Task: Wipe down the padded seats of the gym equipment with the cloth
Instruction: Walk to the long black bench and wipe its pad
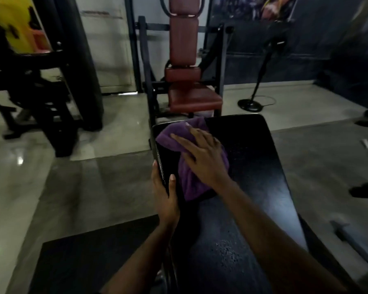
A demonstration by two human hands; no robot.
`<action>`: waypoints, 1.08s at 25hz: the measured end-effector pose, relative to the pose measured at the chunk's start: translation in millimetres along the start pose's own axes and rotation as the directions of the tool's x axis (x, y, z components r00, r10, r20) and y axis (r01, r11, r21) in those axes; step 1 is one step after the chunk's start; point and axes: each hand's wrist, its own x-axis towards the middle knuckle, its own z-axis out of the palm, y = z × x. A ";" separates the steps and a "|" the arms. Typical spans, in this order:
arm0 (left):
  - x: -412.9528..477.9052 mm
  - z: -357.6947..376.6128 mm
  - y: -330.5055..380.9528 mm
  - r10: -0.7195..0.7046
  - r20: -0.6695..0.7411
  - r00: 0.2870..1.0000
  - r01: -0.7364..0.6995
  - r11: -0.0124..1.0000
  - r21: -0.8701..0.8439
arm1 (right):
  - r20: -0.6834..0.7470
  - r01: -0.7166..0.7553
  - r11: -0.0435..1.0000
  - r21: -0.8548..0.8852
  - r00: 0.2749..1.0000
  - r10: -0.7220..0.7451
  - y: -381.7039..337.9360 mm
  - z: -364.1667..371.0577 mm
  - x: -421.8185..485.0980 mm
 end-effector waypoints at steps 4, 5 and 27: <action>2.8 0.7 -6.6 0.108 0.007 0.994 -0.107 0.993 -0.049 | 0.025 0.015 1.000 -0.022 1.000 -0.015 -21.0 43.4 1.1; 4.5 0.9 -7.5 0.104 0.021 0.994 -0.103 0.993 -0.052 | 0.022 0.022 1.000 -0.023 1.000 -0.021 -17.1 43.7 4.6; 0.3 -3.5 -3.6 0.087 0.026 0.996 -0.088 0.995 0.037 | 0.037 -0.042 0.999 -0.012 0.998 0.043 -4.3 37.8 26.2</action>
